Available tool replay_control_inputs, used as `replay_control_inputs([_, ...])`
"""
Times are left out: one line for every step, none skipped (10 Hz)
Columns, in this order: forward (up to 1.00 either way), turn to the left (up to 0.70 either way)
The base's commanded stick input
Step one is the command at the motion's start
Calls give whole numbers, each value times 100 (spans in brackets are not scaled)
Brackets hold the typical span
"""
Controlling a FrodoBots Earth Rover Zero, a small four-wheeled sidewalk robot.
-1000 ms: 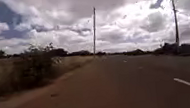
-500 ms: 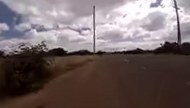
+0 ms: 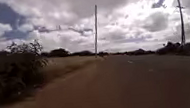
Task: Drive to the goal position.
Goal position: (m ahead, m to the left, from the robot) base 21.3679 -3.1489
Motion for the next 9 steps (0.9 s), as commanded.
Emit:
replay_control_inputs([54, 0])
replay_control_inputs([64, 0])
replay_control_inputs([65, 0])
replay_control_inputs([68, 0])
replay_control_inputs([73, 0])
replay_control_inputs([78, 0])
replay_control_inputs([78, 0])
replay_control_inputs([78, 0])
replay_control_inputs([78, 0])
